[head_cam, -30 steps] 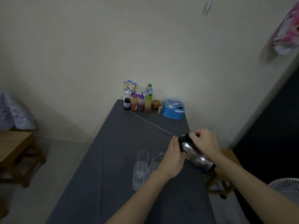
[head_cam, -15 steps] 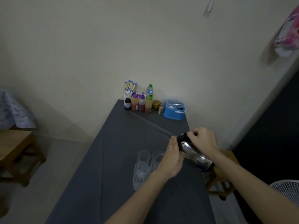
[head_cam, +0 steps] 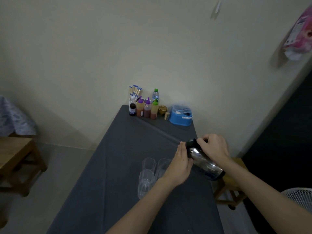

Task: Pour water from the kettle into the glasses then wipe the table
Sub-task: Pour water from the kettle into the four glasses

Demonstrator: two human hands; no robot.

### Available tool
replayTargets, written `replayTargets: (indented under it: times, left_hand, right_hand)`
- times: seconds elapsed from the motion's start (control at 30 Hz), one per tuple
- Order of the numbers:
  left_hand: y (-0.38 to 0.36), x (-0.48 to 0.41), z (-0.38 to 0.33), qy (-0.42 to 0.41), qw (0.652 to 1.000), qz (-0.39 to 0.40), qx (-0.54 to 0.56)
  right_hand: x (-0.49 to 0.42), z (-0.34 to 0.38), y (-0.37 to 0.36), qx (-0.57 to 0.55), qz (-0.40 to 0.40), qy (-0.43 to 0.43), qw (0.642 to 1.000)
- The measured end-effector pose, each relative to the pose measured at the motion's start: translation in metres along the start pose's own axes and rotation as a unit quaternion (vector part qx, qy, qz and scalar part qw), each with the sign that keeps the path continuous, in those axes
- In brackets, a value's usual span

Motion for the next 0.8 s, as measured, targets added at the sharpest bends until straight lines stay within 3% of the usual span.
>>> replayTargets:
  times: [0.23, 0.57, 0.8]
  left_hand:
    - [-0.004, 0.001, 0.0, -0.017, 0.999, 0.03, -0.017]
    - [-0.006, 0.004, 0.002, -0.041, 0.996, 0.072, -0.045]
    - [0.012, 0.011, 0.008, -0.06, 0.991, 0.085, -0.085]
  right_hand:
    - [0.018, -0.015, 0.003, -0.047, -0.03, -0.035, 0.998]
    - [0.055, -0.05, -0.01, -0.155, -0.131, -0.158, 0.966]
    - [0.068, -0.035, -0.018, -0.204, -0.154, -0.154, 0.955]
Point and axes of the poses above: each hand's wrist, its own x-axis away from the middle knuckle, its own y-axis out of the back of the hand, z = x × y, the point moved 5 cm from there along -x, towards the middle knuckle, and after that the axes turned 13 degrees about -x, right-handed, at the moved point
